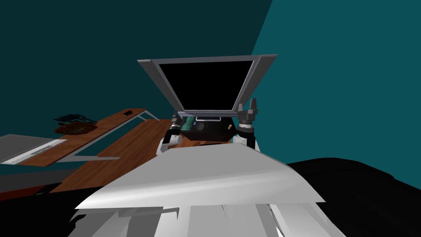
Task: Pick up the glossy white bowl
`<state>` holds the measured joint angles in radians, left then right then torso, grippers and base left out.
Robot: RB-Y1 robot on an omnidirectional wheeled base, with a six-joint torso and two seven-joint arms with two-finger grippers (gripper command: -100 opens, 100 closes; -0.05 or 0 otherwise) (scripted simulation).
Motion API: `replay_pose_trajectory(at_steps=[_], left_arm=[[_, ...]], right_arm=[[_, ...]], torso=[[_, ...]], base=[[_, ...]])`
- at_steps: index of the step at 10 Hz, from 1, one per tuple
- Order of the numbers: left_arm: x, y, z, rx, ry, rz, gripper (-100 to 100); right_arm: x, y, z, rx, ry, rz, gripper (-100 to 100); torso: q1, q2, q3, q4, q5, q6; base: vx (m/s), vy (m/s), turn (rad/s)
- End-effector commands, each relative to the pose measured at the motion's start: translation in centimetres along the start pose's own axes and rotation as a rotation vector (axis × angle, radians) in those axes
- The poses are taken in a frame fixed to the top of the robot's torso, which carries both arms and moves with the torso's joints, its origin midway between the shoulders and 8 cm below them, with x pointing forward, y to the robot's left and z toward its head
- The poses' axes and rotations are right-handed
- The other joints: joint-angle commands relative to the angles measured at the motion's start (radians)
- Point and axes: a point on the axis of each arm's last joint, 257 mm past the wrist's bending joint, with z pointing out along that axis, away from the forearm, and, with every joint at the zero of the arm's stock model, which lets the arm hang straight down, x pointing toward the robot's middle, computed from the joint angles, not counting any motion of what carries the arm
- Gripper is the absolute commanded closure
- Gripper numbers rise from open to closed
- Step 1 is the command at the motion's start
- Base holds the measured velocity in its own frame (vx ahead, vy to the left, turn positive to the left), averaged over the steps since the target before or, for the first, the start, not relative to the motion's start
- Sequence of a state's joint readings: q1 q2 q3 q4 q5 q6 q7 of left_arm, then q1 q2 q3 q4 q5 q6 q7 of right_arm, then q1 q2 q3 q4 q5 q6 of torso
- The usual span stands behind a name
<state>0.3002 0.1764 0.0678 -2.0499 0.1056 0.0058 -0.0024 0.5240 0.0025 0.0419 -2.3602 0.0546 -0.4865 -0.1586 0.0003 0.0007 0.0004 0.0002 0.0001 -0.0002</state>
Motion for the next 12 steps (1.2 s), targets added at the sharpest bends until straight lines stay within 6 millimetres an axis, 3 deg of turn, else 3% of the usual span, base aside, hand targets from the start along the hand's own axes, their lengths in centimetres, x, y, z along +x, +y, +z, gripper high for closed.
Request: replay_pose_trajectory(at_steps=[1,2,5,6,7,8,11,12], left_arm=[[0.1,2.1,0.7,-0.061,0.002,-0.003,-100],[0.1,2.3,0.7,-0.070,0.002,-0.003,-100],[0.2,6.0,1.7,-0.175,0.003,-0.010,-100],[0.2,6.3,1.6,-0.189,0.003,-0.010,-100],[0.3,8.1,2.0,-0.241,0.003,-0.015,-100],[0.3,8.4,1.9,-0.251,0.003,-0.015,-100],[0.5,12.1,2.4,-0.362,0.001,-0.027,-100],[0.5,12.4,2.3,-0.376,0.001,-0.027,-100]], right_arm=[[0.0,0.0,0.0,0.000,0.000,0.000,0],[0.0,0.0,0.0,0.000,0.000,0.000,0],[0.0,0.0,0.0,0.000,0.000,0.000,0],[0.0,0.0,0.0,0.000,0.000,0.000,0],[0.0,0.0,0.0,0.000,0.000,0.000,0],[0.0,0.0,0.0,0.000,0.000,0.000,0],[0.0,0.0,0.0,0.000,0.000,0.000,0],[0.0,0.0,0.0,0.000,0.000,0.000,0]], torso=[[0.000,0.000,0.000,0.000,0.000,0.000],[0.000,0.000,0.000,0.000,0.000,0.000],[0.000,0.000,0.000,0.000,0.000,0.000],[0.000,0.000,0.000,0.000,0.000,0.000],[0.000,-0.001,0.000,0.000,0.000,0.000],[0.000,-0.001,0.000,0.000,0.000,0.000],[0.000,-0.001,0.000,0.000,0.000,0.000],[0.000,-0.001,-0.001,0.000,0.000,0.000]], base=[[-0.013,0.001,-0.018],[-0.010,0.001,-0.013],[-0.010,0.000,-0.016],[-0.006,-0.001,-0.013],[-0.007,-0.002,-0.023],[-0.005,-0.001,-0.010],[-0.003,-0.003,-0.014],[-0.001,-0.003,-0.011]])
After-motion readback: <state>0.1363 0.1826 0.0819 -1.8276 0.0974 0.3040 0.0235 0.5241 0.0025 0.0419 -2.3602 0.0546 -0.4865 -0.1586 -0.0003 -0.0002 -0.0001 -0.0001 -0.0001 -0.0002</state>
